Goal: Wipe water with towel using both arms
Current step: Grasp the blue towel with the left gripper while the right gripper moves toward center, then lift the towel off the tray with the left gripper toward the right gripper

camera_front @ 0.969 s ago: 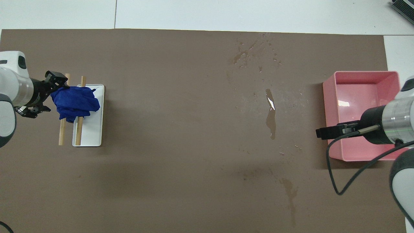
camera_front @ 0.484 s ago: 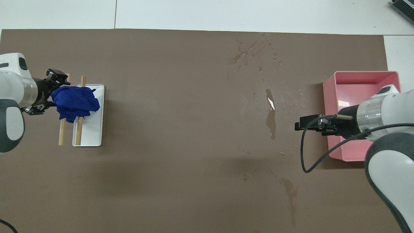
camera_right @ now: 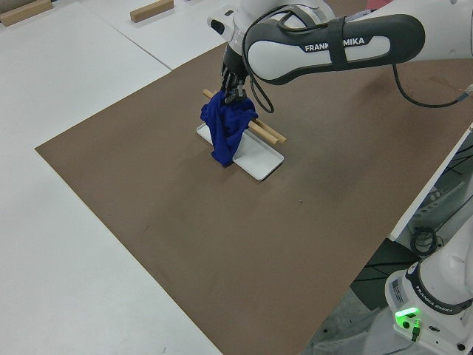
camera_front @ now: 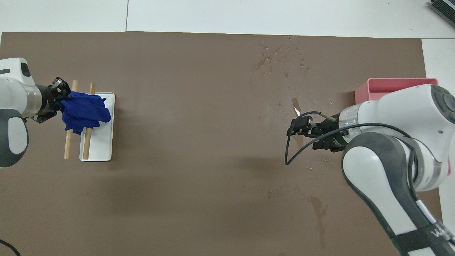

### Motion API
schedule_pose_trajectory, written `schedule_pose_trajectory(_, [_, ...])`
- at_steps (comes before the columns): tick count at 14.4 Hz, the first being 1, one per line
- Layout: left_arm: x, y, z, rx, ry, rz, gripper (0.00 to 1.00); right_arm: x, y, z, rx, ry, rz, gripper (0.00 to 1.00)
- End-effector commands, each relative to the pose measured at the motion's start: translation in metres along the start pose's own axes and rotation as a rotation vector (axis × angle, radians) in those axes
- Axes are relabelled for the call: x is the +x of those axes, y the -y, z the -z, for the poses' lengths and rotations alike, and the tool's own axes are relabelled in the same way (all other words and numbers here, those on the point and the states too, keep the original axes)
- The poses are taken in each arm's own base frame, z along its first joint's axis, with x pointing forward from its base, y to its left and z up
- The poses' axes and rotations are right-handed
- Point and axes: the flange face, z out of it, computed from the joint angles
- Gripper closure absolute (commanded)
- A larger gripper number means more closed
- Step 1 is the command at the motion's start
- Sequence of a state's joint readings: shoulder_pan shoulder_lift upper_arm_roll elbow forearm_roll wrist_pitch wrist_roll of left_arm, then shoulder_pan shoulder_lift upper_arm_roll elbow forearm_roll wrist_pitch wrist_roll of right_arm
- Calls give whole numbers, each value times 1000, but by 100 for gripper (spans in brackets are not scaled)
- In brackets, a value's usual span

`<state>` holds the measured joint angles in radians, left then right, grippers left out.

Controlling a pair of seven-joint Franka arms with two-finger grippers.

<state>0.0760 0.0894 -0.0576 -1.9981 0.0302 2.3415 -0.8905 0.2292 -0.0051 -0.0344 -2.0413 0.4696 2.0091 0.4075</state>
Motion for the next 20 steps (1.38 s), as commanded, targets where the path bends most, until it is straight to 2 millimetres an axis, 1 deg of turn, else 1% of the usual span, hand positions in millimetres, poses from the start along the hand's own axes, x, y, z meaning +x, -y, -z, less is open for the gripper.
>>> schedule_pose_trajectory(1, [-1,3,-6,19,8,-35,100,5,5,-12,60,6,-108,0])
schedule_pose_trajectory(3, [5,-4,4,35,26,-35,100,2,14,-19,71,3,-154,0])
schedule_pose_trajectory(4, [8,-12,14,47,43,-38,100,1,19,-20,112,18,-218,0])
schedule_pose_trajectory(5, [13,-20,33,35,71,-19,100,-2,29,-21,157,11,-271,0])
schedule_pose_trajectory(7, [18,-35,78,-37,164,42,100,-14,47,-31,166,3,-301,0])
schedule_pose_trajectory(8, [15,-40,96,-63,204,56,100,-17,52,-33,167,11,-350,0])
schedule_pose_trajectory(9, [8,-45,121,-96,233,58,100,-22,57,-37,165,19,-396,0])
schedule_pose_trajectory(10, [-1,-47,141,-132,274,63,100,-26,62,-38,178,22,-441,0])
schedule_pose_trajectory(11, [-12,-48,160,-167,308,62,100,-24,65,-39,215,34,-510,0])
schedule_pose_trajectory(12, [-28,-53,176,-200,350,52,100,-25,68,-41,251,58,-586,0])
schedule_pose_trajectory(14, [-64,-65,203,-258,447,27,100,-40,88,-51,296,81,-684,0])
schedule_pose_trajectory(15, [-81,-70,209,-271,487,10,100,-48,95,-58,316,81,-750,0])
schedule_pose_trajectory(16, [-101,-79,211,-277,530,-10,100,-59,105,-65,344,79,-798,0])
schedule_pose_trajectory(17, [-124,-86,214,-288,556,-39,100,-64,108,-71,378,84,-848,0])
schedule_pose_trajectory(18, [-149,-89,208,-279,573,-68,100,-71,112,-76,407,102,-886,0])
schedule_pose_trajectory(20, [-199,-93,190,-297,563,-102,100,-79,118,-80,428,131,-923,0])
